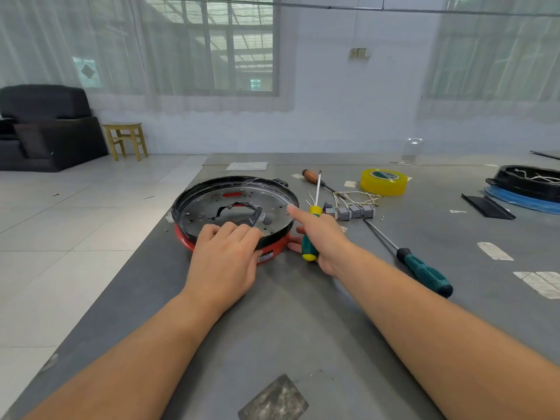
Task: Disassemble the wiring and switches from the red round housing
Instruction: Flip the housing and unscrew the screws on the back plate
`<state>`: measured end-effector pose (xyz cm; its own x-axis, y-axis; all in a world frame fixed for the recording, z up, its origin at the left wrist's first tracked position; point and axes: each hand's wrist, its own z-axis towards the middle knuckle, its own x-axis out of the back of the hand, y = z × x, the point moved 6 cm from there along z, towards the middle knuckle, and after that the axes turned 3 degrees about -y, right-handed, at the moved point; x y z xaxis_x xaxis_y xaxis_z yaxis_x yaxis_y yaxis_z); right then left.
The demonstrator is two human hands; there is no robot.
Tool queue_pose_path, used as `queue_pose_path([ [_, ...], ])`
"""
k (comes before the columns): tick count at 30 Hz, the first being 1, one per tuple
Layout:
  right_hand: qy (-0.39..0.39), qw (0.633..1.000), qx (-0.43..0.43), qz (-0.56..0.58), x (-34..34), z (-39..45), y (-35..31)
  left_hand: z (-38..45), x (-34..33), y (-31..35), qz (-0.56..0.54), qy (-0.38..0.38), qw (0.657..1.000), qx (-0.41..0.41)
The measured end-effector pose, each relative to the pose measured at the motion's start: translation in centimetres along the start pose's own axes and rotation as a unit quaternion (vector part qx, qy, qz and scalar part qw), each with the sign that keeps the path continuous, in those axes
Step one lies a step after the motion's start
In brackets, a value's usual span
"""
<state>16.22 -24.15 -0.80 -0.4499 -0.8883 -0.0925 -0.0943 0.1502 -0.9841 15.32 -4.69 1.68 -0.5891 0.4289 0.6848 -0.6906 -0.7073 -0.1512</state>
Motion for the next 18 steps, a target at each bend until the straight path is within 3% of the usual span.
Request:
queue_pose_path([
  [11,-0.097,0.989,-0.023,0.106,0.2,-0.3,0.6,-0.3,0.6,-0.7,-0.032,0.041,0.998,-0.019],
  [15,-0.079,0.980,-0.003,0.182,-0.7,-0.8,0.7,-0.2,1.3,-1.4,-0.074,0.070,0.990,0.098],
  [17,-0.063,0.973,-0.003,0.220,-1.6,-1.0,1.1,-0.3,1.3,-2.0,-0.176,0.085,0.959,0.205],
  [18,-0.058,0.970,-0.002,0.236,-2.1,-1.2,1.3,-0.6,0.9,-2.4,-0.250,0.089,0.928,0.264],
])
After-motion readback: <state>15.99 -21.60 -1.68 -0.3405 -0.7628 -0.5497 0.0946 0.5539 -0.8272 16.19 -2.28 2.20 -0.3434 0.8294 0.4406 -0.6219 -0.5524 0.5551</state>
